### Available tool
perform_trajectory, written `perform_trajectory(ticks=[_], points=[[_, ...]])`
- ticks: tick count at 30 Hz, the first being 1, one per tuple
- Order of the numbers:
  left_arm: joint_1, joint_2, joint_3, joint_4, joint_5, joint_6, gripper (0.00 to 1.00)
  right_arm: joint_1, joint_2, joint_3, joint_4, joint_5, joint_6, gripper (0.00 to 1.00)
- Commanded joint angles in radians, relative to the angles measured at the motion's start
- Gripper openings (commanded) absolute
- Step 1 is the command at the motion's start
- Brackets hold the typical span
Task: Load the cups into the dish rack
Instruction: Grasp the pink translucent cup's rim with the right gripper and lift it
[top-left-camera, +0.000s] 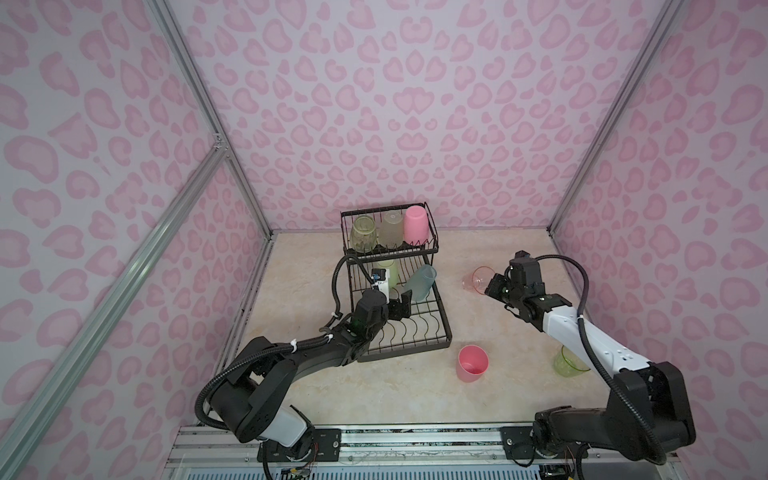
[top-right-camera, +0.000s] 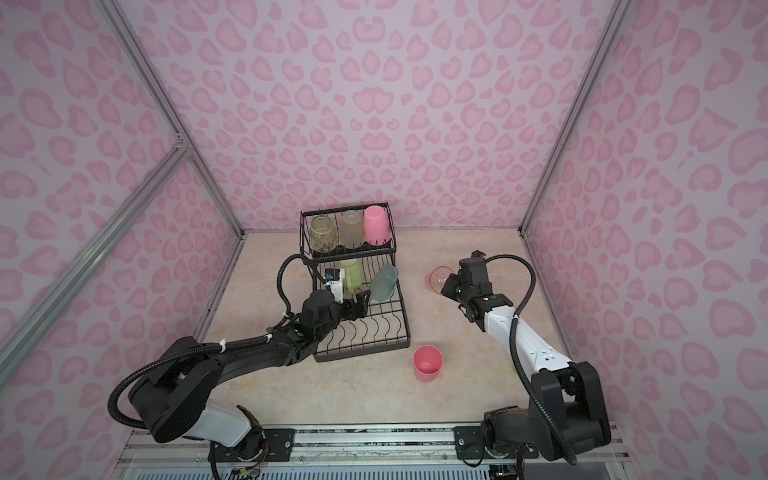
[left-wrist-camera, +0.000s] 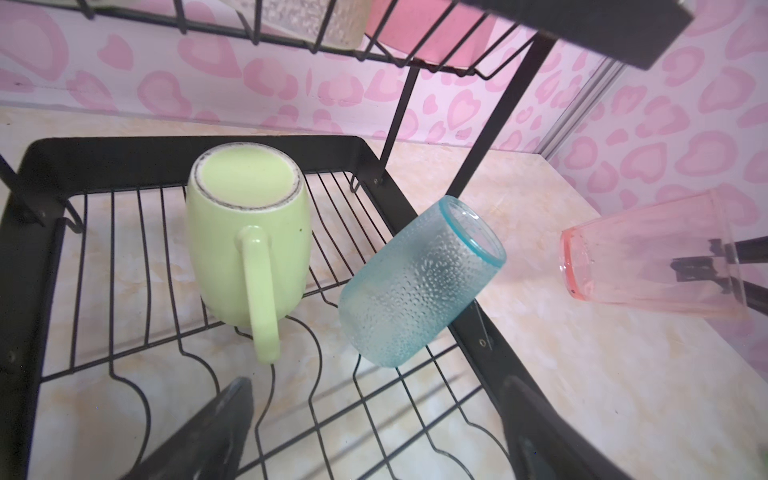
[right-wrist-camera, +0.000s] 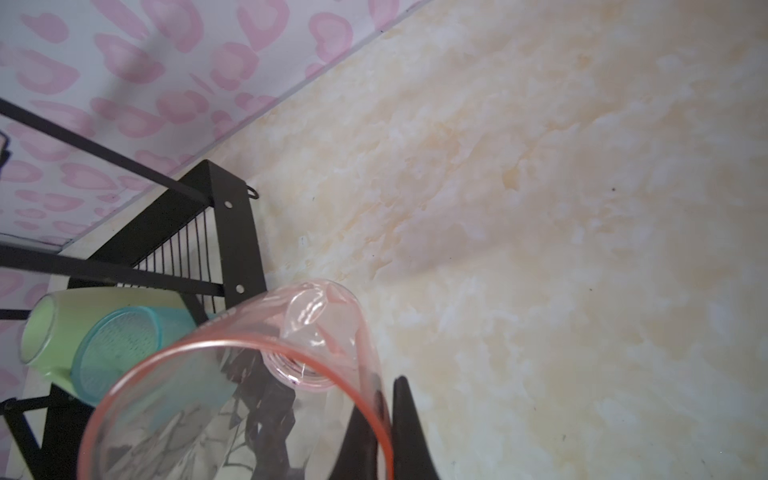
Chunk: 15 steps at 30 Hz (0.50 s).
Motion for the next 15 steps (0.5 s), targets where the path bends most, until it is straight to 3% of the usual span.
perform_trajectory(ticks=[1,11,15], points=[[-0.007,-0.051,-0.012,-0.072,0.033,-0.060,0.95,0.040,-0.057,-0.037,0.091,0.048,-0.068,0.00],[-0.039,-0.318,-0.053,-0.329,0.003,-0.162,0.95,0.159,-0.232,-0.157,0.295,-0.018,-0.180,0.00],[-0.037,-0.336,-0.048,-0.396,-0.049,-0.152,0.96,0.186,-0.228,-0.166,0.331,-0.004,-0.199,0.00]])
